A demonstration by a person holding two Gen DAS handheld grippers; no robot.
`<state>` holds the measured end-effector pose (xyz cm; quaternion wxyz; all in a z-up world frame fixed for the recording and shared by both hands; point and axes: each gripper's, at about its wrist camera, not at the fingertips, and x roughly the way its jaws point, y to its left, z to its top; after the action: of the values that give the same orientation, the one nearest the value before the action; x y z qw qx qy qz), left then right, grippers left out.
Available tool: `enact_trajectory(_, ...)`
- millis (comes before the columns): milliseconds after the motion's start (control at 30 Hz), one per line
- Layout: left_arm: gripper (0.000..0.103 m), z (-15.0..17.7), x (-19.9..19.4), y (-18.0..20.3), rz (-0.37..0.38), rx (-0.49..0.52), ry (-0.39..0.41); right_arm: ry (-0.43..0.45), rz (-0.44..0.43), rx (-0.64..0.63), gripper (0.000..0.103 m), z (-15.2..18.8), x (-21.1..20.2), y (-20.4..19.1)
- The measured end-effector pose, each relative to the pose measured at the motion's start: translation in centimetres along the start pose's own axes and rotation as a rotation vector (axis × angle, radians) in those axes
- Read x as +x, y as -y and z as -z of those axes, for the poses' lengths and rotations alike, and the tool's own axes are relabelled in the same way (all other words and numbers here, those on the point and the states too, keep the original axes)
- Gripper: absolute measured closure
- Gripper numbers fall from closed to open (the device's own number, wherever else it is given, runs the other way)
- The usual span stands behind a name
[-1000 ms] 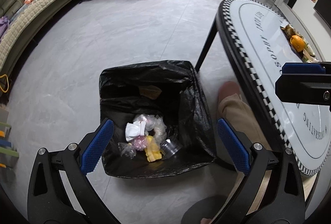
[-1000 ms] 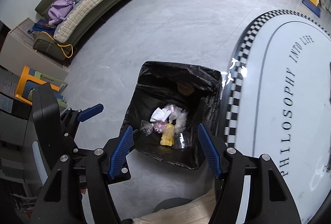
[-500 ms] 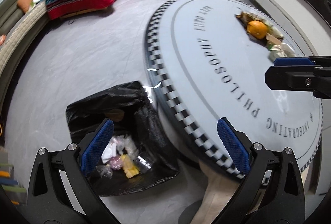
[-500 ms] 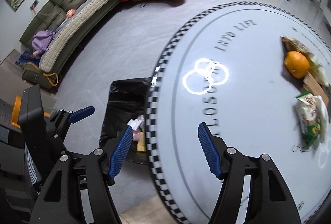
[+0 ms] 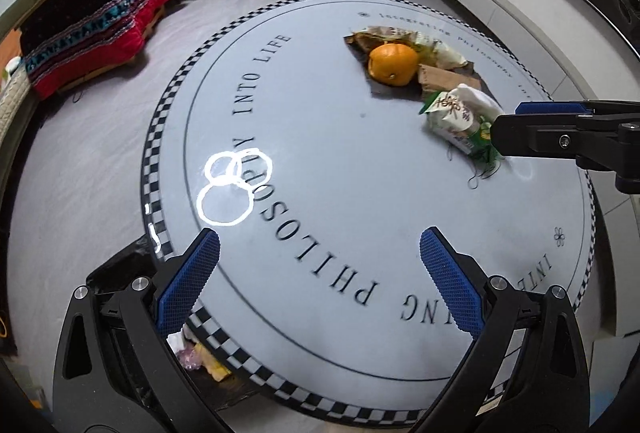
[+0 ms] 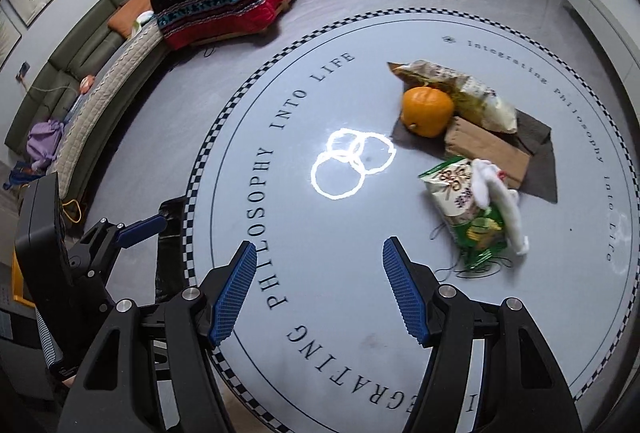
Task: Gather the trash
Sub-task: 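Grasp the white cloth with the right tool while the left tool grasps the green chip bag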
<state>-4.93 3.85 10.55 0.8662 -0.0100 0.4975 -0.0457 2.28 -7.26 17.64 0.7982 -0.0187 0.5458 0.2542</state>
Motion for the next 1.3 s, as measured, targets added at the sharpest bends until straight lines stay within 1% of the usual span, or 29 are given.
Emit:
enact_trajectory(200,0.006,-2.5,2.5,4.5,0.039,0.063,-0.022,0.013,0.072,0.081,0.036,-0.5,-0.5,6.0)
enact_trajectory(300,0.006,-3.3,3.9,6.4,0.057,0.091,-0.042,-0.005,0.125,0.109,0.036,-0.4,0.3,8.5)
enact_trajectory(400,0.006,-3.7,5.0,7.5,0.066,0.108,-0.055,-0.026,0.138,0.144,0.036,-0.4,1.5,10.7)
enact_trajectory(767,0.006,-5.5,9.1,9.2,0.08,0.089,-0.103,-0.065,0.149,0.197,0.037,-1.6,5.9,14.3)
enact_trajectory(800,0.006,-5.6,9.5,9.4,0.083,0.089,-0.11,-0.066,0.146,0.206,0.039,-1.7,6.2,14.6)
enact_trajectory(867,0.006,-5.7,10.0,9.7,0.083,0.085,-0.12,-0.072,0.125,0.233,0.047,-1.8,6.9,15.5)
enact_trajectory(900,0.006,-5.8,10.3,9.9,0.085,0.082,-0.124,-0.075,0.114,0.245,0.049,-1.9,7.3,15.9)
enact_trajectory(1000,0.006,-6.3,10.8,10.4,0.095,0.064,-0.134,-0.067,0.082,0.259,0.065,-1.8,7.6,16.6)
enact_trajectory(1033,0.006,-6.5,11.0,10.5,0.1,0.053,-0.139,-0.068,0.078,0.257,0.085,-1.8,7.6,16.8)
enact_trajectory(1067,0.006,-6.8,11.2,10.7,0.103,0.042,-0.143,-0.068,0.081,0.253,0.095,-1.7,7.5,16.9)
enact_trajectory(1167,0.006,-7.2,11.4,11.4,0.091,0.005,-0.139,-0.047,0.103,0.223,0.095,-1.3,6.6,17.1)
enact_trajectory(1267,0.006,-7.7,11.9,12.1,0.053,-0.034,-0.143,-0.027,0.098,0.248,0.095,-0.9,5.6,18.3)
enact_trajectory(1300,0.006,-7.9,12.1,12.3,0.052,-0.049,-0.148,-0.021,0.099,0.257,0.095,-0.8,5.2,18.7)
